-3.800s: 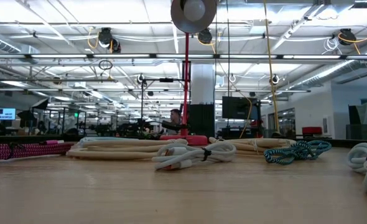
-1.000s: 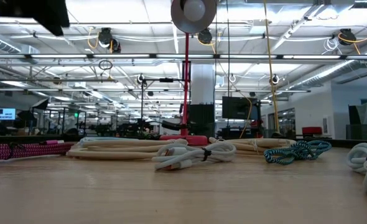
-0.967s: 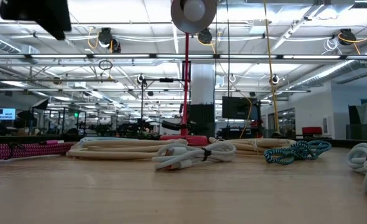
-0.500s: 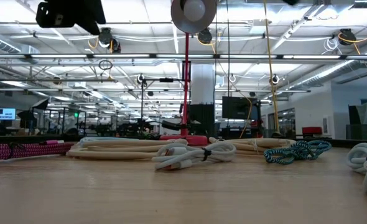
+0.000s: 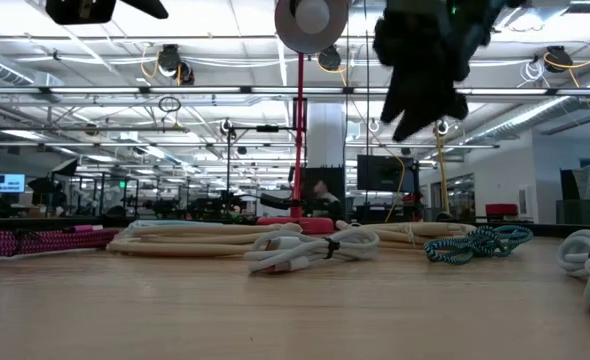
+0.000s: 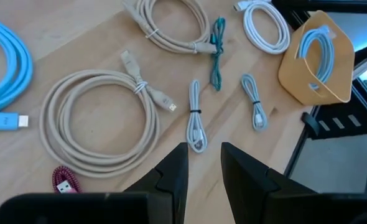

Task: Pick & Place USB Port
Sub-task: Put the right light brown HDMI cable into the yellow bin

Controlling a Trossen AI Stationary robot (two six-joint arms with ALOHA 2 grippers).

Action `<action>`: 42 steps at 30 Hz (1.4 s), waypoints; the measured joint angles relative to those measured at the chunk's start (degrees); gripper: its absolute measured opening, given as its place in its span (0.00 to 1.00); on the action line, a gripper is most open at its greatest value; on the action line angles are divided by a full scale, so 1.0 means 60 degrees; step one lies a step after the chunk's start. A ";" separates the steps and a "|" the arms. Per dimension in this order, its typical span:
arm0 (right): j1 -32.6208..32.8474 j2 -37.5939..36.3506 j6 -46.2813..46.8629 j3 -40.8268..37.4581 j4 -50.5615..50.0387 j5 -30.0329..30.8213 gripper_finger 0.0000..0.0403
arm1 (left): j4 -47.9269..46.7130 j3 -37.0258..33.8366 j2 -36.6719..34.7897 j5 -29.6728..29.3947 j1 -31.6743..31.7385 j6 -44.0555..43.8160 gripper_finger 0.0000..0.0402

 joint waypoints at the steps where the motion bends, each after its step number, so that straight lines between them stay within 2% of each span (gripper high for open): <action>1: -0.0086 0.0176 -0.0033 -0.0168 0.0173 -0.0255 0.49 | 0.0000 0.0000 0.0000 -0.0053 -0.0047 -0.0049 0.24; 11: -0.0364 0.1915 -0.0088 -0.0705 0.1739 -0.1425 0.49 | -0.0025 0.0000 0.0000 -0.0380 -0.0414 -0.0257 0.24; 25: -0.0280 0.3727 0.0182 -0.0655 0.3513 -0.1631 0.48 | -0.0312 0.0000 0.0000 -0.0562 -0.0937 -0.0666 0.24; 27: -0.0242 0.3845 0.0338 -0.0661 0.3625 -0.1656 0.44 | -0.0312 0.0000 0.0000 -0.0669 -0.1036 -0.0729 0.24; 29: -0.0226 0.3957 0.0383 -0.0651 0.3634 -0.1579 0.37 | -0.0387 0.0000 0.0000 -0.0805 -0.1126 -0.0860 0.24; 33: -0.0229 0.3841 0.0183 -0.0661 0.3762 -0.1659 0.09 | -0.0383 0.0000 0.0000 -0.0887 -0.1208 -0.0942 0.24; 34: -0.0224 0.3728 0.0099 -0.0661 0.3828 -0.1702 0.06 | -0.0377 0.0000 0.0000 -0.0887 -0.1208 -0.0939 0.24; 38: -0.0198 0.3099 0.0080 -0.0628 0.3546 -0.2013 0.06 | -0.0375 0.0000 0.0000 -0.1076 -0.1204 -0.0936 0.24; 42: -0.0120 0.1848 -0.0142 -0.0330 0.3875 -0.2609 0.06 | -0.0372 0.0000 -0.0004 -0.1482 -0.1183 -0.0946 0.24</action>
